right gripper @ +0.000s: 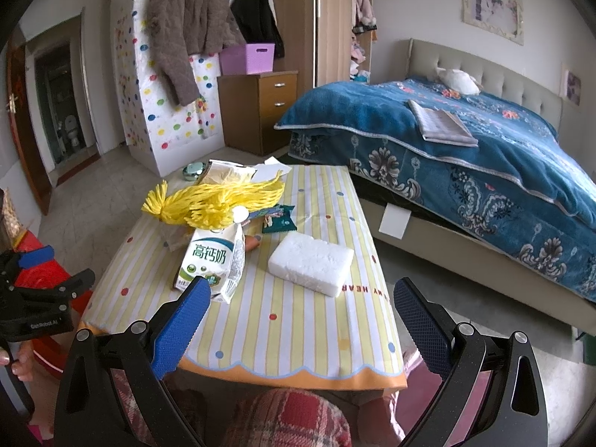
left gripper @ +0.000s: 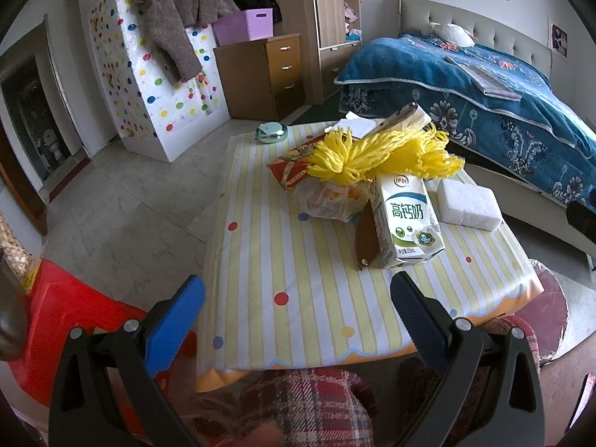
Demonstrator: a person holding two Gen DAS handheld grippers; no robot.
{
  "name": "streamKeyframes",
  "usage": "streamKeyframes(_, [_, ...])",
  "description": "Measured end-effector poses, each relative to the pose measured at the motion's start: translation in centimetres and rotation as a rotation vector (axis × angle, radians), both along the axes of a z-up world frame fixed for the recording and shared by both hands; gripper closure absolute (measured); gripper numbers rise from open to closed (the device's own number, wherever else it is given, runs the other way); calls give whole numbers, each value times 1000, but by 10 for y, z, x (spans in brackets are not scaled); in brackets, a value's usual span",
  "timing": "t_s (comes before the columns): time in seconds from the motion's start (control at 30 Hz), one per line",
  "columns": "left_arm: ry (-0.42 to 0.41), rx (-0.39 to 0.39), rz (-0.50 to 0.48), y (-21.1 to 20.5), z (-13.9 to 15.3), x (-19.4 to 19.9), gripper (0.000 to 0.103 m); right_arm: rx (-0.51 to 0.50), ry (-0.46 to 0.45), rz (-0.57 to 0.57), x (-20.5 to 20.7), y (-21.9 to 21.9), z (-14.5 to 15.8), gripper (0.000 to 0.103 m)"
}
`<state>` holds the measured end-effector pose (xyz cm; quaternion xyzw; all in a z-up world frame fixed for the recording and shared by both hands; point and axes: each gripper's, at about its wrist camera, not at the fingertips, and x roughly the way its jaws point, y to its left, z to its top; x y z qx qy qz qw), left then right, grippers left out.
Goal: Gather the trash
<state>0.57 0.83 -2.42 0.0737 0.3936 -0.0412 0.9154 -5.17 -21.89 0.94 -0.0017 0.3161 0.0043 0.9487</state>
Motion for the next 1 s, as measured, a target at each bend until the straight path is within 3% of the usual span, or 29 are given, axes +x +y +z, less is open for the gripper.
streamKeyframes(0.23, [25,-16,-43,-18,-20,19,6,57,-12,-8,14,-14,-22,5])
streamKeyframes(0.47, [28,-25,-110,-56,-41,38,6,-50,65,-106,41,-21,-46,5])
streamKeyframes(0.8, [53,5,-148,-107,-78,62,6,-14,44,-161,53,-54,-63,12])
streamKeyframes(0.87, [71,15,-134,-111,-85,70,6,25,37,-167,53,-63,-65,23])
streamKeyframes(0.9, [79,17,-123,-112,-88,74,6,35,36,-170,55,-66,-65,38])
streamKeyframes(1.0, [81,1,-90,-111,-92,83,6,69,49,-183,58,-75,-69,40])
